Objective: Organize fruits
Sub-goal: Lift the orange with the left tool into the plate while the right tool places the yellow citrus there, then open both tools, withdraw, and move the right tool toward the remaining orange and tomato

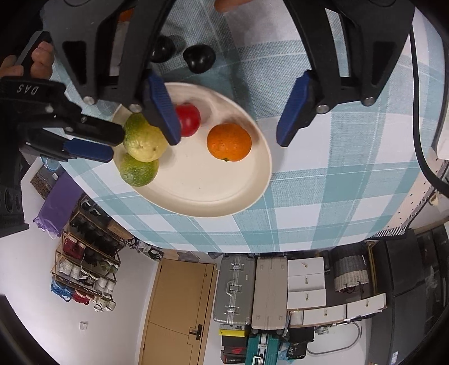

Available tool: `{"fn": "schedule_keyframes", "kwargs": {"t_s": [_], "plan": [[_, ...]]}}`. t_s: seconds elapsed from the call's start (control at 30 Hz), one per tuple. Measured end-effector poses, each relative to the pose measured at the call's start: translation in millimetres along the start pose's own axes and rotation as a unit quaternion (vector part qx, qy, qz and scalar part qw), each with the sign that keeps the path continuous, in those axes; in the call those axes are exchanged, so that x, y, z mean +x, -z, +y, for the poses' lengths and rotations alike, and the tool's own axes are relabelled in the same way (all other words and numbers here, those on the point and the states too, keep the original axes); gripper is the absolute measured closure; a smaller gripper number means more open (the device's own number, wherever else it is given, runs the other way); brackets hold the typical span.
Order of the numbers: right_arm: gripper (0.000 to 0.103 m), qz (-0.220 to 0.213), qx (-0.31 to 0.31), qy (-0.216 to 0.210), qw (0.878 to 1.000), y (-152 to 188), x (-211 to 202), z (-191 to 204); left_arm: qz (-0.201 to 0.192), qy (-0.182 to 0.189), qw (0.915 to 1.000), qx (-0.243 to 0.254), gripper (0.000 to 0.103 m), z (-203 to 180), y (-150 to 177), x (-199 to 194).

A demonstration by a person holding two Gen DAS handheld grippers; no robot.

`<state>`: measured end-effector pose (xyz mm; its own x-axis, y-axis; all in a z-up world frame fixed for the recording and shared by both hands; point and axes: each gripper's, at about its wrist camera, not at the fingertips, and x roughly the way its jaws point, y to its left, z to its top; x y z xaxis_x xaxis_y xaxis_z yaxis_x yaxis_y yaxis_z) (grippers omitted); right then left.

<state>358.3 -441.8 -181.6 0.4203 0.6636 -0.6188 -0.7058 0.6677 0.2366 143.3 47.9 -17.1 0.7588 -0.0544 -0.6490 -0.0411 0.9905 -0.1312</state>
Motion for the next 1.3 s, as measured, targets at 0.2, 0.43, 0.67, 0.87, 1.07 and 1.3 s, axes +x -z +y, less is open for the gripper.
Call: {"fn": "schedule_keyframes", "kwargs": {"t_s": [0.2, 0.43, 0.67, 0.87, 1.07, 1.3], "plan": [[0.023, -0.004, -0.009, 0.008, 1.000, 5, -19, 2, -0.022, -0.011, 0.9997, 0.007, 0.012, -1, 5, -35], [0.003, 0.004, 0.001, 0.023, 1.000, 14, -31, -1, -0.033, -0.014, 0.9990, 0.027, 0.001, -13, 20, -70], [0.000, 0.005, 0.004, 0.027, 1.000, 25, -40, -3, -0.030, -0.018, 0.9986, 0.039, 0.001, -22, 36, -92], [0.000, 0.010, -0.003, 0.032, 0.999, 35, -46, -2, -0.021, -0.014, 0.9988, 0.041, 0.001, -28, 49, -103], [0.000, 0.018, -0.013, 0.030, 0.999, 45, -52, 3, -0.014, -0.009, 0.9989, 0.044, 0.001, -33, 60, -109], [0.000, 0.027, -0.029, 0.033, 0.999, 54, -53, 13, -0.007, -0.003, 0.9990, 0.044, 0.001, -34, 65, -109]]}}
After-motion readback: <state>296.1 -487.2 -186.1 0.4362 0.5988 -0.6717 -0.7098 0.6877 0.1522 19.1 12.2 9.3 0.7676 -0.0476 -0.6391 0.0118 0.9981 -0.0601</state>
